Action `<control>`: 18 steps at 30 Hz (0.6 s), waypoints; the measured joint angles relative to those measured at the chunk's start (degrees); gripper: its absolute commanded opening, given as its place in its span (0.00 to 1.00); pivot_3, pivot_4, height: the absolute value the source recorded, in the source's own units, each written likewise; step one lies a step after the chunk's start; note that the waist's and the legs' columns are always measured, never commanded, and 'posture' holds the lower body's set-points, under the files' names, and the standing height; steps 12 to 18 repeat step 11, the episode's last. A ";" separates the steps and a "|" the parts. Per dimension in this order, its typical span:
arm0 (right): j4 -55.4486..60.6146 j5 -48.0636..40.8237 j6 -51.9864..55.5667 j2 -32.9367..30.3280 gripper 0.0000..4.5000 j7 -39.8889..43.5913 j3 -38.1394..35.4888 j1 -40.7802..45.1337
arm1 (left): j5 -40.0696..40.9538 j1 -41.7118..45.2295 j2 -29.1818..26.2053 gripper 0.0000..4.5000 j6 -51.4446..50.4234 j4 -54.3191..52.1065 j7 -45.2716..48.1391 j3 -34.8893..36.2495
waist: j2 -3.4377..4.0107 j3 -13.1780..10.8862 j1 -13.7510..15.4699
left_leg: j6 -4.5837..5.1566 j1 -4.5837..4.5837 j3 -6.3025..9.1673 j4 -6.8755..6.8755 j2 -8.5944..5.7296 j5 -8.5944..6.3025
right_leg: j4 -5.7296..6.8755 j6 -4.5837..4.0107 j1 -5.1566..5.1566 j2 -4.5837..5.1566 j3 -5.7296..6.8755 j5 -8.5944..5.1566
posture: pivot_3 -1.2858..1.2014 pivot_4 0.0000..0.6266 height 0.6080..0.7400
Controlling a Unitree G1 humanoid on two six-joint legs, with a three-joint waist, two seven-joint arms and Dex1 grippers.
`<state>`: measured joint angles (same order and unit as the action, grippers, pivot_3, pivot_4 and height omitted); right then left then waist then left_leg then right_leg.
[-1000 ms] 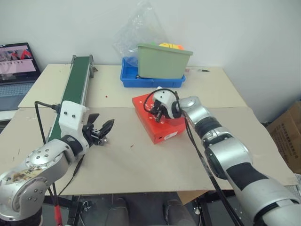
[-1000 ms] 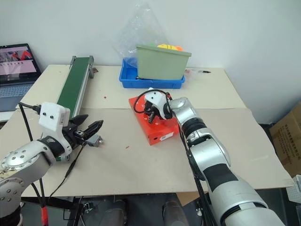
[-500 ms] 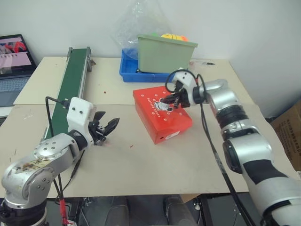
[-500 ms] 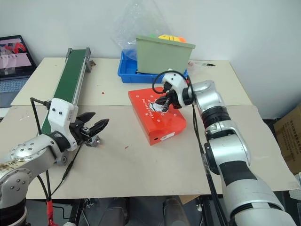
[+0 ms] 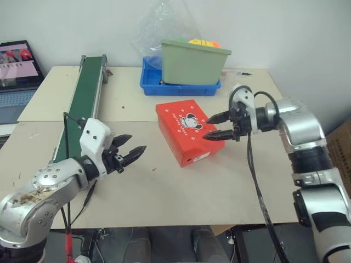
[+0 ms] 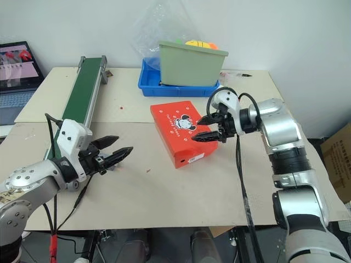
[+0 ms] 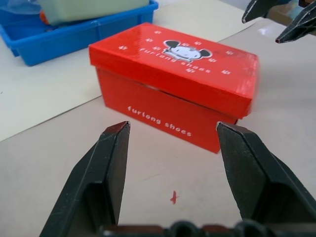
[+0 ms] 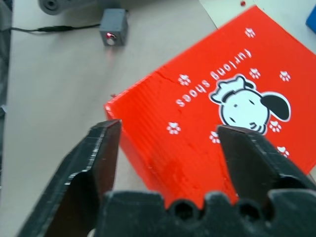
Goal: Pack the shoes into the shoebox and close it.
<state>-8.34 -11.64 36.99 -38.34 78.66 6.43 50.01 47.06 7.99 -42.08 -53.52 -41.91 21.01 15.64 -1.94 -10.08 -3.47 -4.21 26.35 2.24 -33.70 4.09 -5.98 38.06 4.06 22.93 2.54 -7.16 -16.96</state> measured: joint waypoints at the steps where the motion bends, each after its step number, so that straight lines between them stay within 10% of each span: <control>1: 1.59 -0.99 1.05 -0.76 0.99 0.00 -0.46 -0.67 | 0.00 -0.01 -0.04 0.66 0.06 0.00 0.18 -0.02 | -0.01 0.00 0.05 | 0.00 0.00 0.00 -0.01 0.00 0.00 | -0.01 0.01 -0.02 0.00 0.00 0.00 | 0.52 0.24 1.00; 18: 7.11 -5.43 4.20 -3.98 0.99 -5.42 -3.74 -3.38 | -0.50 1.90 -1.17 0.66 1.21 2.77 2.55 0.25 | -0.03 -0.01 0.75 | 0.01 0.00 0.00 -0.06 0.00 -0.01 | -0.02 0.02 -0.01 0.00 -0.01 -0.01 | 0.52 0.24 1.00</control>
